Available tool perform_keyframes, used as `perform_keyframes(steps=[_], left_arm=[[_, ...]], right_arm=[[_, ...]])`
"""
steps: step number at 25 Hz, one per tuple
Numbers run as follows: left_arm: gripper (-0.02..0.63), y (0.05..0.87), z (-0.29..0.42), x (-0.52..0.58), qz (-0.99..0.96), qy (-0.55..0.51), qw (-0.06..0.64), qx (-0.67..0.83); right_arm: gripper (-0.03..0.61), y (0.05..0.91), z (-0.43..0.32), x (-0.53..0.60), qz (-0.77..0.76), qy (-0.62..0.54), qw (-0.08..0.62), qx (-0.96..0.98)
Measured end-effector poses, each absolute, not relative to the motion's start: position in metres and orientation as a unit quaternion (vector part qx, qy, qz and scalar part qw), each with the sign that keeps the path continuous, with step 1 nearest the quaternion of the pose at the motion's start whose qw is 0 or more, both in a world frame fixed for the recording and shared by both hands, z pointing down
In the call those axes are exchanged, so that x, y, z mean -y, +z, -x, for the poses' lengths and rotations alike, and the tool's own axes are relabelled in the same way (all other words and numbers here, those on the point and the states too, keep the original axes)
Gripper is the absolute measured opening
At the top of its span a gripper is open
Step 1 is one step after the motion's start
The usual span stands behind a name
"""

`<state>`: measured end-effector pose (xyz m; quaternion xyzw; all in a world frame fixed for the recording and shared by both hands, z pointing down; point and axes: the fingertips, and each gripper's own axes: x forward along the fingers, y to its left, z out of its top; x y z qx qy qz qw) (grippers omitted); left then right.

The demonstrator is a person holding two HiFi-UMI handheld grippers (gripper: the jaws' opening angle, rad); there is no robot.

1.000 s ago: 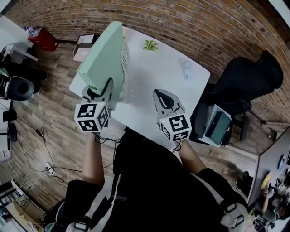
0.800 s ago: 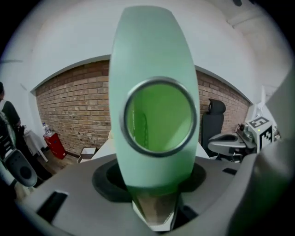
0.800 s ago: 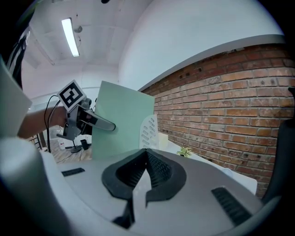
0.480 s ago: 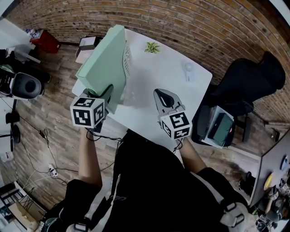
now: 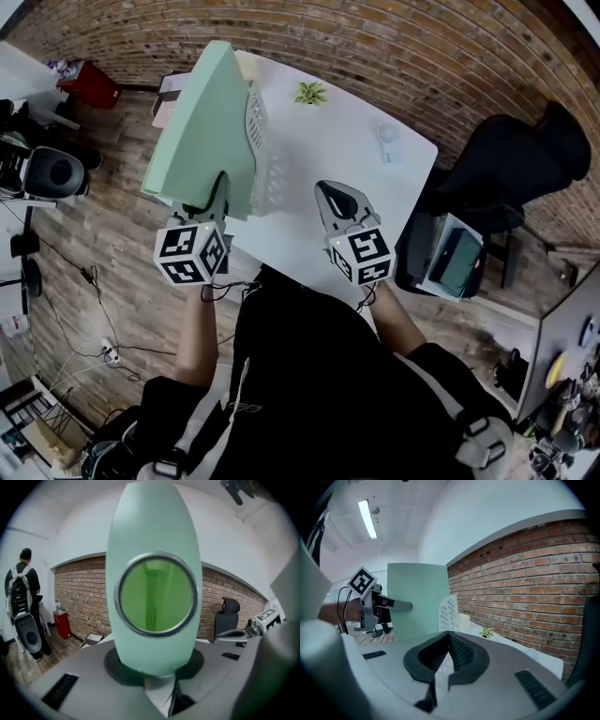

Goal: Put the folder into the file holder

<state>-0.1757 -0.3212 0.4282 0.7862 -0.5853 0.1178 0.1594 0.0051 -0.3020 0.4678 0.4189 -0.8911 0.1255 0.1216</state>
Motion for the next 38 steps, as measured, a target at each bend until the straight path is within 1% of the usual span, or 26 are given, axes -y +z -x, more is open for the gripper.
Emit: perform_keyframes(steps=[5,17,22,38], left_arm=[[0.118,0.423,0.173,0.324,-0.786,0.083,0.133,0.598],[0.118,0.426,0.174,0.330,-0.782,0.077,0.108,0.609],[0.118,0.432,0.179,0.332,-0.779,0.071,0.117,0.612],[0.126,0.477,0.165,0.334,-0.785,0.096,0.123,0.599]], right_arm=[[0.008,0.470,-0.011,0.304,-0.424,0.127,0.123,0.888],[0.008,0.475,-0.015,0.307,-0.429,0.132,0.128,0.885],[0.008,0.476,-0.013,0.306,-0.428,0.133,0.130,0.885],[0.008,0.480,-0.012,0.303,-0.428,0.134,0.137,0.883]])
